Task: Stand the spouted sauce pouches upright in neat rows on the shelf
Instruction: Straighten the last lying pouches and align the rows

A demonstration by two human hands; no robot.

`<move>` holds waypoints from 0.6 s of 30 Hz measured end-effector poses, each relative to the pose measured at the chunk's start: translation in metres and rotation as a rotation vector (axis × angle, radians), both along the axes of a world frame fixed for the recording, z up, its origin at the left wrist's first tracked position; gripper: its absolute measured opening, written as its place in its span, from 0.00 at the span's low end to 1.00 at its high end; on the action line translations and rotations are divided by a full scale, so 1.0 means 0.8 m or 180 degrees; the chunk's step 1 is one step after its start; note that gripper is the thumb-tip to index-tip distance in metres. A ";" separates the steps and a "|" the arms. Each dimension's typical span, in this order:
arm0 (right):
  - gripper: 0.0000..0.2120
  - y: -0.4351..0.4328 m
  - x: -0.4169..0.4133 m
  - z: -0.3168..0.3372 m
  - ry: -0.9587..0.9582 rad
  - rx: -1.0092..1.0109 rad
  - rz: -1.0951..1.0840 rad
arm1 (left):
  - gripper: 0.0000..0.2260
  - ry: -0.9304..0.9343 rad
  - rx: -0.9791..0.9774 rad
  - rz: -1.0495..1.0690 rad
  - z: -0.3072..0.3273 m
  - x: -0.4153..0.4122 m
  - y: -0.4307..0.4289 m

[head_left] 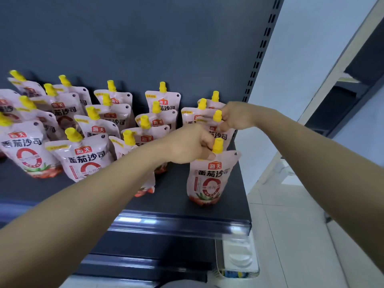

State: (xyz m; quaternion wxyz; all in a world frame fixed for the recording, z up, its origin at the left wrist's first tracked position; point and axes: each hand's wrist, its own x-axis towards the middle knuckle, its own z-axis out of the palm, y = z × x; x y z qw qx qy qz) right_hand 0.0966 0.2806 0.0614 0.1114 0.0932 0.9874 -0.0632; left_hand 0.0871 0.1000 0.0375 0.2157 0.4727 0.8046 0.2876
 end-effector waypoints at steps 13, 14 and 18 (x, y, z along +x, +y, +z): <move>0.12 0.009 0.002 -0.017 0.0027 -0.0505 0.0029 | 0.10 -0.0323 -0.0540 -0.0051 -0.003 0.019 -0.019; 0.13 0.008 0.005 -0.016 -0.0024 -0.0520 0.0052 | 0.09 -0.0335 -0.0530 -0.0036 -0.003 0.019 -0.019; 0.09 0.002 0.020 -0.012 -0.0140 -0.0521 0.0203 | 0.06 -0.0290 -0.0533 -0.0013 -0.004 0.018 -0.019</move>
